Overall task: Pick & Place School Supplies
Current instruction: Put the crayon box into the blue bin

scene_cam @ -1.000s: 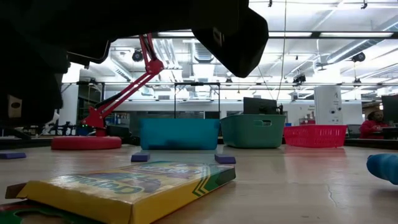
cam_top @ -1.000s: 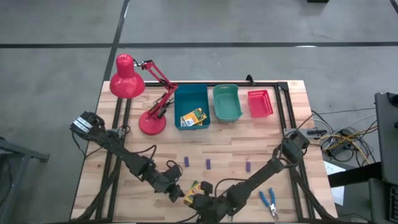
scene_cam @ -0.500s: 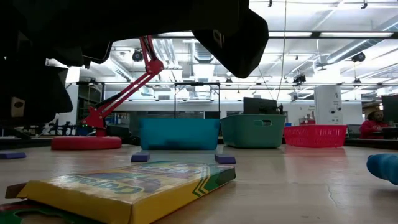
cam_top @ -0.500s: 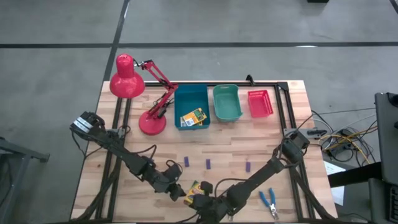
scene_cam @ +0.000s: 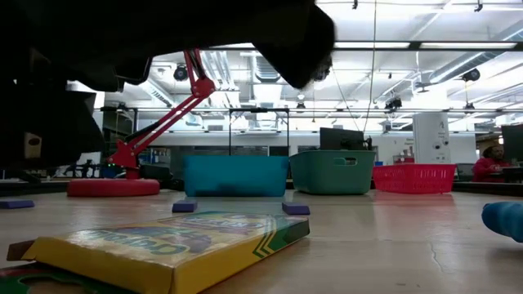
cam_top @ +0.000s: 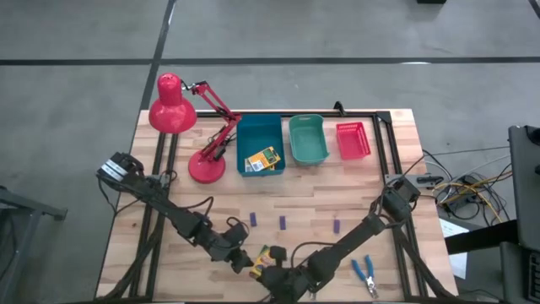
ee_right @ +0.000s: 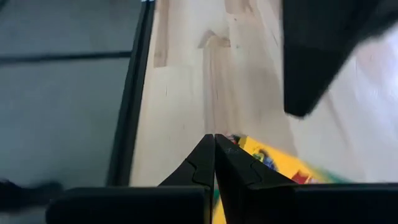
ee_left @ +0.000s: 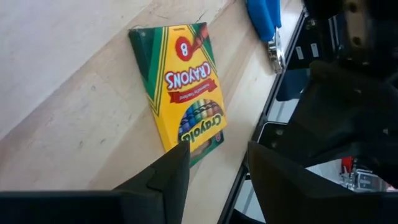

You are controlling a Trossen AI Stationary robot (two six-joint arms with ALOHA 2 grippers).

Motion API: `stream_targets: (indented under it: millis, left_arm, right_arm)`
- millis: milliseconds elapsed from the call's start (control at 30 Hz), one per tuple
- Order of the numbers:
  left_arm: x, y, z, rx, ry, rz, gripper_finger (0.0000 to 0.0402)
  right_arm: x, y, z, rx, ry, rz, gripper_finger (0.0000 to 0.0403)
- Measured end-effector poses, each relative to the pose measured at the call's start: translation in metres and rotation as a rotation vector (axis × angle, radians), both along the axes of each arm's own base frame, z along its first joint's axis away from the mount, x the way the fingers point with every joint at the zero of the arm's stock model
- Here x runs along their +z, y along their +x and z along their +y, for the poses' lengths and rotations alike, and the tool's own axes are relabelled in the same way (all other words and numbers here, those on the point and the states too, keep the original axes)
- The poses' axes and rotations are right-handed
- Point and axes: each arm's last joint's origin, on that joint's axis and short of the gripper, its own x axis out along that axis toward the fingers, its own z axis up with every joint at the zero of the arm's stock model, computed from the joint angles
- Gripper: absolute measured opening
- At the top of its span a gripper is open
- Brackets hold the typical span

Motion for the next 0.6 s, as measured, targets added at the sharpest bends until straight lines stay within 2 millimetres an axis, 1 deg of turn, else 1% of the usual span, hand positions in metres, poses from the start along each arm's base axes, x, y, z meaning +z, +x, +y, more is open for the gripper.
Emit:
stream_targets:
  millis: [100,200,433,600]
  left_arm:
    - [-0.001,0.001,0.0,-0.011,0.015,-0.01,0.0165]
    - [-0.001,0.002,0.002,-0.016,0.03,-0.018,0.0164]
    - [-0.001,0.007,0.01,-0.019,0.074,-0.038,0.0163]
    - [-0.001,0.01,0.014,-0.004,0.074,-0.037,0.0163]
  right_arm:
    - [0.0,0.0,0.0,0.074,-0.094,-0.006,0.0008]
    - [0.0,0.0,0.0,0.115,-0.147,-0.01,0.0008]
    - [0.0,0.0,0.0,0.117,-0.15,-0.013,0.0008]
    - [0.001,0.001,0.0,0.083,-0.098,-0.023,0.0008]
